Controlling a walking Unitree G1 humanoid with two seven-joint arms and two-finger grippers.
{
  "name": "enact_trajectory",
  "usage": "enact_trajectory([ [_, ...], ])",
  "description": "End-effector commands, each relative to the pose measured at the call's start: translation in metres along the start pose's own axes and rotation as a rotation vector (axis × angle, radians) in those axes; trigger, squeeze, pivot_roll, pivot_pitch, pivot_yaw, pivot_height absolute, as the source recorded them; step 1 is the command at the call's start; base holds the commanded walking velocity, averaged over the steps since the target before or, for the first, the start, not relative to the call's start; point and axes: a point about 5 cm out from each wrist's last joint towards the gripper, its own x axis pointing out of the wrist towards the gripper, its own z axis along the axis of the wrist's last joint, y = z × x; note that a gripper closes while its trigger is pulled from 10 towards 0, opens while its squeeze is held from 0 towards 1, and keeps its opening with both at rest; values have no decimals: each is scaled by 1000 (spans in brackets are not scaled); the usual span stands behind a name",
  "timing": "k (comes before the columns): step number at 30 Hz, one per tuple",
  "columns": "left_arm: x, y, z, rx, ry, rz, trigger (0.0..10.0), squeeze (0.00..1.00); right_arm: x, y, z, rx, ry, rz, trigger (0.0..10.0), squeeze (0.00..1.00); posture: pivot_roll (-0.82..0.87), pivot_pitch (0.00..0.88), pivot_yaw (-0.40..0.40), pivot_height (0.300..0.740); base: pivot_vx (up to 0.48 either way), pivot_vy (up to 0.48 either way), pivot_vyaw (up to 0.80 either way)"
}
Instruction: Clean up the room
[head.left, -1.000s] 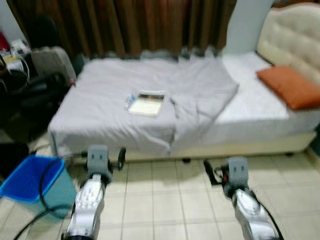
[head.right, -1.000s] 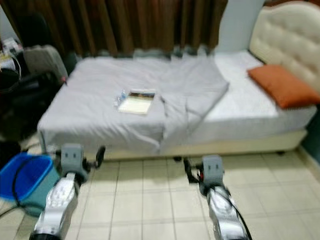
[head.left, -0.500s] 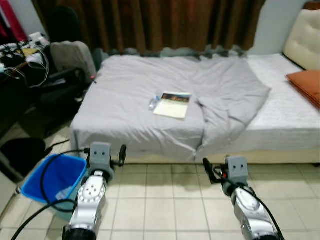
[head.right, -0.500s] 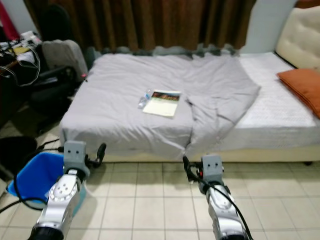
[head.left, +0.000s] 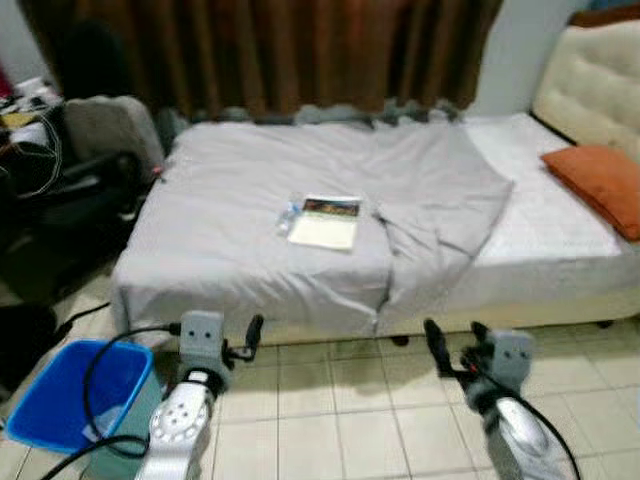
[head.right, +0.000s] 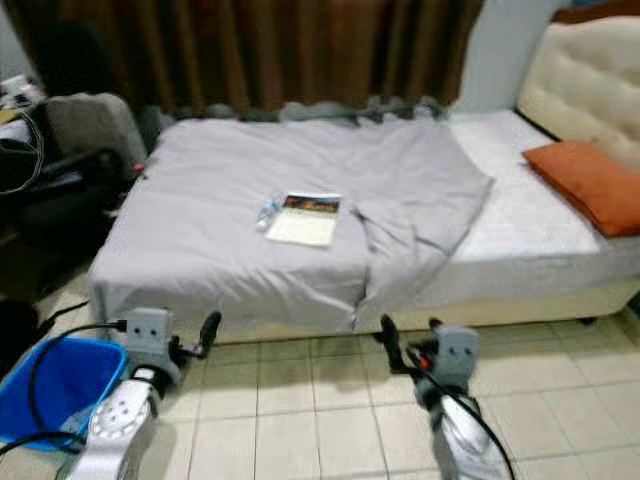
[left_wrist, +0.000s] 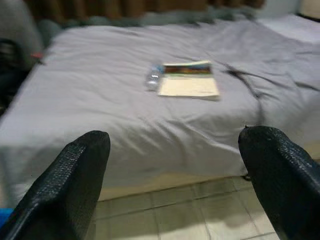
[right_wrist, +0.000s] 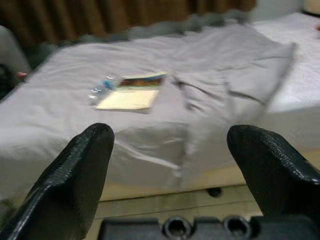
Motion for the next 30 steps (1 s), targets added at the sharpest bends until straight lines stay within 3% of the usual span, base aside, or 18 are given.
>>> enact_trajectory([
  [1, 5, 3, 9, 22, -23, -8, 10000, 0, 6, 11, 10, 10, -33, 44, 10000, 0, -3, 0, 11, 740, 458, 0, 0],
  [7, 24, 9, 25, 63, -37, -15, 10000, 0, 20, 17, 17, -2, -41, 65, 10000, 0, -16, 0, 29, 740, 457, 0, 0],
  [14, 22, 7, 20, 27, -17, 14, 10000, 0, 24, 17, 20, -30, -19, 73, 10000, 0, -21, 0, 35, 740, 455, 0, 0],
  [19, 15, 5, 16, -30, -36, 27, 10000, 0, 17, 16, 8, -22, 55, 77, 10000, 0, -15, 0, 24, 740, 452, 0, 0],
  [25, 12, 2, 21, -19, -54, -27, 10000, 0, 7, 16, 2, 20, 84, 68, 10000, 0, -8, 0, 20, 740, 453, 0, 0],
  [30, 18, 0, 24, -3, -46, -41, 10000, 0, 11, 17, 5, 16, 79, 73, 10000, 0, -14, 0, 26, 740, 452, 0, 0],
])
